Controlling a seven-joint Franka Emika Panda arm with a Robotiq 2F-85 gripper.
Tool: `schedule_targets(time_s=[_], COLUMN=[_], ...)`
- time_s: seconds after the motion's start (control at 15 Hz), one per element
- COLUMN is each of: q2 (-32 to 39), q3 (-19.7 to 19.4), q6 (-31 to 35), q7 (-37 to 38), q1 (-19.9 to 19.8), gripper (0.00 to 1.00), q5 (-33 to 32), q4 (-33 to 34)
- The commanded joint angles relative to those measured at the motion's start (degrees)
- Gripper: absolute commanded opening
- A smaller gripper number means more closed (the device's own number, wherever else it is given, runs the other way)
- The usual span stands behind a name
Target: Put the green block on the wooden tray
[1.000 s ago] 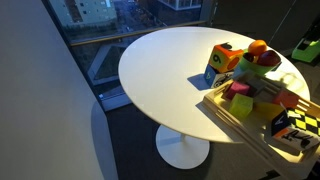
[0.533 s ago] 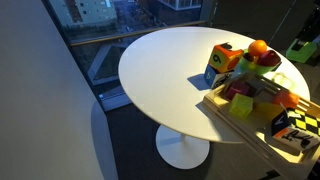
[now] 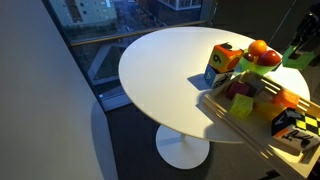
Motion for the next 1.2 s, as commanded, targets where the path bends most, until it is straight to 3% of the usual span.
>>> schedule_targets(time_s=[0.0,0.67,0.73,1.13], q2=[-2.35,-7.36,-4.86,-5.06], q3=[1.26,4.91,5.09,4.37], q6=[2.24,12.42,12.49,13.20], q7=[2.44,6.41,6.68,5.93], q1=[1.09,6.35,7.08,11.36], gripper=[0.34,0.34,0.34,0.34], q5=[-3.32,-2.24,-1.42,5.53], q4=[-4.10,-15.23,-12.21,-12.51])
